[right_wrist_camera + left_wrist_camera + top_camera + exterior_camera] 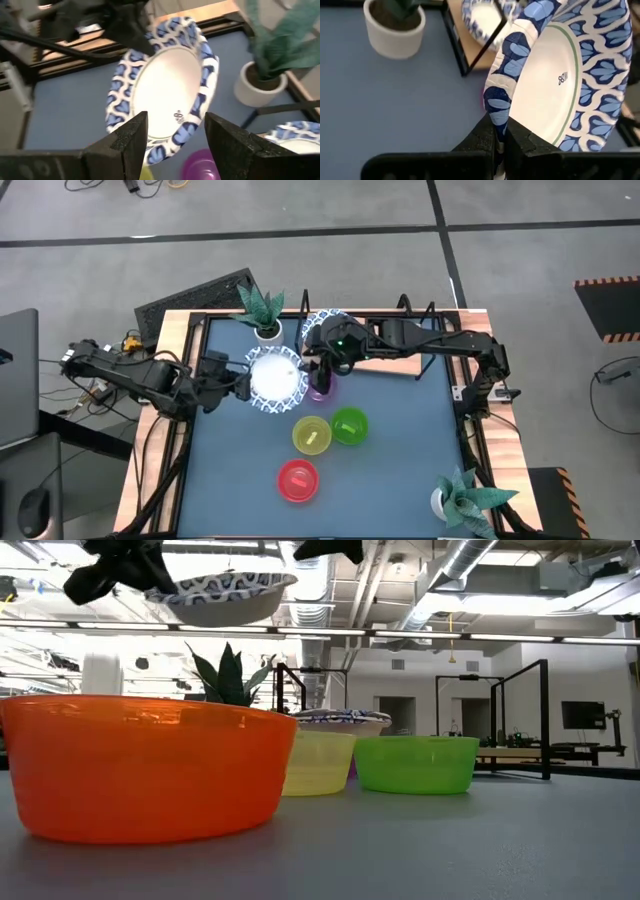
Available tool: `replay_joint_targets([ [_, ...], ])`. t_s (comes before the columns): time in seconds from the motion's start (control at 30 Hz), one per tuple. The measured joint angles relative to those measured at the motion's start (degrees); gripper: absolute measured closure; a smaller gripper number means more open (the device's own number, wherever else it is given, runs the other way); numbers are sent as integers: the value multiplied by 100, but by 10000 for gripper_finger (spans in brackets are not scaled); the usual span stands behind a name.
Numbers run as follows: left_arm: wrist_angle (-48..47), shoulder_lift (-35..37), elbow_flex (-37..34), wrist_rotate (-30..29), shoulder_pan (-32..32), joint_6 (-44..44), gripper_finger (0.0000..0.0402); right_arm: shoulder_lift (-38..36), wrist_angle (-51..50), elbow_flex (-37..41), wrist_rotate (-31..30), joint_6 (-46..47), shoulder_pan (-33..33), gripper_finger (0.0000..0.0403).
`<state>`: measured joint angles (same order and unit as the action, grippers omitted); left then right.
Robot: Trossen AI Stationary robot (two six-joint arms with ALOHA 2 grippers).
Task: Place and stack bowls onto a shelf
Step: Stack the white bowl on top of the white bowl on the shelf
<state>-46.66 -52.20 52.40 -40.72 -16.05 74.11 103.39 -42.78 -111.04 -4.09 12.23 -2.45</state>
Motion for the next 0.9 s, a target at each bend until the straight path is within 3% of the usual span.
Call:
replay_joint_targets([
  [0.47, 621, -5, 31, -174, -2, -492, 401, 341, 89, 13, -284, -4, -31, 198],
  [0.67, 632, -5, 31, -170, -2, -496, 401, 391, 16, 11, -285, -4, -61, 260],
  [0.83, 631, -4, 31, -175, -5, -688, 400, 391, -27, 11, -353, 39, -75, 366],
  [0.9, 693, -3, 31, -173, -7, -902, 390, 391, -35, 11, -359, 38, -109, 383],
])
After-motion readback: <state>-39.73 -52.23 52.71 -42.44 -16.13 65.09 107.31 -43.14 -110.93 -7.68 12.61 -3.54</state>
